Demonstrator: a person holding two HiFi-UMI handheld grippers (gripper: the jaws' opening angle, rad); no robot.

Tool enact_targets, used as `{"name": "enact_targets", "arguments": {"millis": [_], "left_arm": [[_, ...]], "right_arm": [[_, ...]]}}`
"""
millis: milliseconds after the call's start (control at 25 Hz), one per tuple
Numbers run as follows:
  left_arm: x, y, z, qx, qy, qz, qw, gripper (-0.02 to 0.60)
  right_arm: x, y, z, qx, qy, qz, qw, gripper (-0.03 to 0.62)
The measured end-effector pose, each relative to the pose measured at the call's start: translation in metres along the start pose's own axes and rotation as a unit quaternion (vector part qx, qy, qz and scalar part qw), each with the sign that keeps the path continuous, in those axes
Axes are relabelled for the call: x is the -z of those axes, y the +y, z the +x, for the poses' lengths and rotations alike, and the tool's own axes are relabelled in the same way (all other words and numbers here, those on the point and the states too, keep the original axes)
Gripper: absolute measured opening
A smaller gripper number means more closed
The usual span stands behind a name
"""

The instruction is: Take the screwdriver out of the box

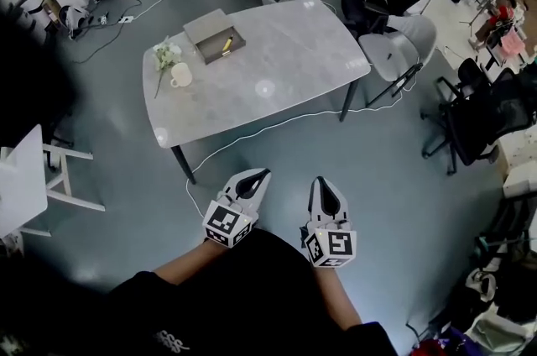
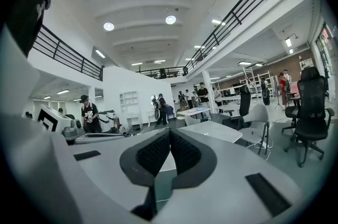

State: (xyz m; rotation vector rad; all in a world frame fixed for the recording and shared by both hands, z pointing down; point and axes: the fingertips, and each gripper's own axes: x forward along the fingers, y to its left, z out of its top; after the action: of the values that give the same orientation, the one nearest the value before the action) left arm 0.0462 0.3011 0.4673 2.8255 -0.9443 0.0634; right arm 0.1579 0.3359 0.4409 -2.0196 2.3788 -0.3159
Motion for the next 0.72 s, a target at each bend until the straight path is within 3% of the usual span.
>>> {"name": "enact_targets", "arguments": {"millis": [440,720], "left_arm": [[-0.019,0.123,0.09,0.003,0.012,-0.024,0.9996,0.017],[-0.038,0.213,0.127,-0.004,0.008,-0.033,0.9994,0.017]], "right_arm": [[-0.019,-0.019,0.151,0.001,0.039,-0.008,0.999,0.011],[-0.034,-0.001,0.254,-0.032,0.052,-0.027,0.998,0.011]]}}
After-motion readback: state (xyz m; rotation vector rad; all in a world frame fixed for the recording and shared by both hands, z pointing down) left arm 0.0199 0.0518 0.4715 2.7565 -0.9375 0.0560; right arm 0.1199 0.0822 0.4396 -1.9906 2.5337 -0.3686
